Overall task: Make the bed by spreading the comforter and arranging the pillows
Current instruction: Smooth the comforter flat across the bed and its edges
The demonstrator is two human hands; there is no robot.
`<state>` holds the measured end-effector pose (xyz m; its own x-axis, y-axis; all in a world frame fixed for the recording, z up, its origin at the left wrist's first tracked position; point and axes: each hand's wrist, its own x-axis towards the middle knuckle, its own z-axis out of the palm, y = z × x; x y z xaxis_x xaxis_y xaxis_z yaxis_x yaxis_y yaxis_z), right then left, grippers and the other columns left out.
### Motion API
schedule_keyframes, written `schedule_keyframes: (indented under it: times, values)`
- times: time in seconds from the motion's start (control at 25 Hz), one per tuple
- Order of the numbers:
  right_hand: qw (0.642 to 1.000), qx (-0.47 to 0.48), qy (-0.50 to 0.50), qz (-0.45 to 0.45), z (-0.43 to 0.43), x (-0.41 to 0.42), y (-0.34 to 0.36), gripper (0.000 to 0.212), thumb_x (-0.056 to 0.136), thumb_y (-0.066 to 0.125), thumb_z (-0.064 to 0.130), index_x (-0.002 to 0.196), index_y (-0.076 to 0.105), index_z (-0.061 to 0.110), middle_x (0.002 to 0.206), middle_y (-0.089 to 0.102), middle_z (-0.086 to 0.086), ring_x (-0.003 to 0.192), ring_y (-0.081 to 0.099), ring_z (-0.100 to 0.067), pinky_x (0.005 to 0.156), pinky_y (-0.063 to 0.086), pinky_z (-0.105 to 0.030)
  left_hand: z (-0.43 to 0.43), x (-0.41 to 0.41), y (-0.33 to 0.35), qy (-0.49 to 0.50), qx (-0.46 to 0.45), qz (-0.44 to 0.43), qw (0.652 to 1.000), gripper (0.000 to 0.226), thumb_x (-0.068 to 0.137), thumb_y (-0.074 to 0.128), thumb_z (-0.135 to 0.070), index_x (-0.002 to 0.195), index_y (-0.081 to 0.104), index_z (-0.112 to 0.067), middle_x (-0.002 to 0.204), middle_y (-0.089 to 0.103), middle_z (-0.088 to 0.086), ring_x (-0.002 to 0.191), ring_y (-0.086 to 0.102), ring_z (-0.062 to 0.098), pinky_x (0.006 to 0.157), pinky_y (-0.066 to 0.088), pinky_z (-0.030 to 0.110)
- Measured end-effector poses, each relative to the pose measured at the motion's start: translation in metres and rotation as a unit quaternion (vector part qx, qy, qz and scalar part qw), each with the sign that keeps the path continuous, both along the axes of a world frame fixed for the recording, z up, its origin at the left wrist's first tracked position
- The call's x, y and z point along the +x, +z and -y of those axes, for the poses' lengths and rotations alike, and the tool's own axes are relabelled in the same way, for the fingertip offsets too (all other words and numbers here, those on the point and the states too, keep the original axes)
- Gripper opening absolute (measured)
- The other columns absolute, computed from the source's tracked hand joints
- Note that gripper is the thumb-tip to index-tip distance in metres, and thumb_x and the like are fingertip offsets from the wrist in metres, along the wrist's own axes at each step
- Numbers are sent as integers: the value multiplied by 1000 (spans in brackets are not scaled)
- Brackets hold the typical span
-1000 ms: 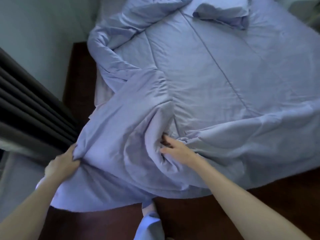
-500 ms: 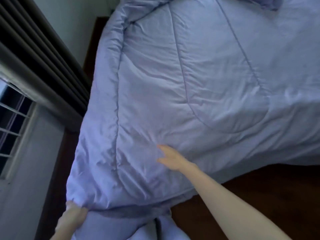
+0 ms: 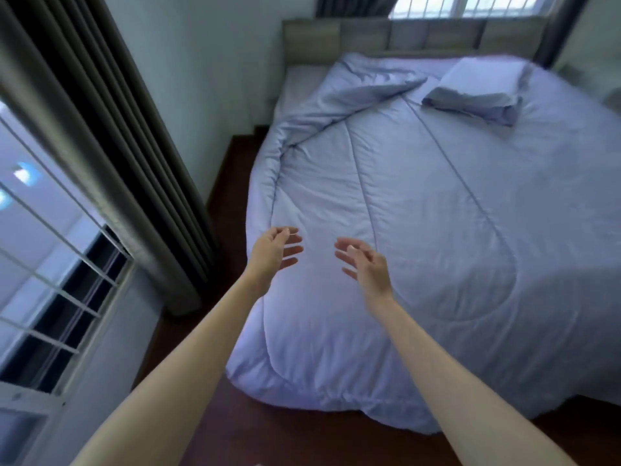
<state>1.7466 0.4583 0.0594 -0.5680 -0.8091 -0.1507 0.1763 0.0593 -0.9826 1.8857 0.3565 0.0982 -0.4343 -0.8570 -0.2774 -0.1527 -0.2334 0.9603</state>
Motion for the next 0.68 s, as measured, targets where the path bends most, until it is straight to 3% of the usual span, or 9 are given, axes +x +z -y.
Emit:
schedule_keyframes:
  times: [0.24,0.4,0.68]
  values:
    - [990,-142,-10,-7,68,5,126,26,97,44,16,101,68,24,110,71,1,104,67,-18,88,51,-39,61,27,113,14,-57,-140,988,22,100,39,-20,97,61,-22,92,64,-2,80,63,14,74,48,29]
    - [981,-192,-4,-14,135,24,172,26,98,44,20,109,67,27,111,71,6,108,66,-17,90,52,-40,121,63,157,-11,-95,-156,983,23,101,38,-21,97,60,-24,92,65,-4,83,64,13,78,49,30]
    - [963,-265,-41,-10,250,94,203,25,97,46,19,114,65,23,116,69,-2,104,67,-18,83,52,-37,242,143,215,-54,-161,-151,974,22,101,40,-21,98,61,-24,90,66,-5,85,65,14,81,51,31]
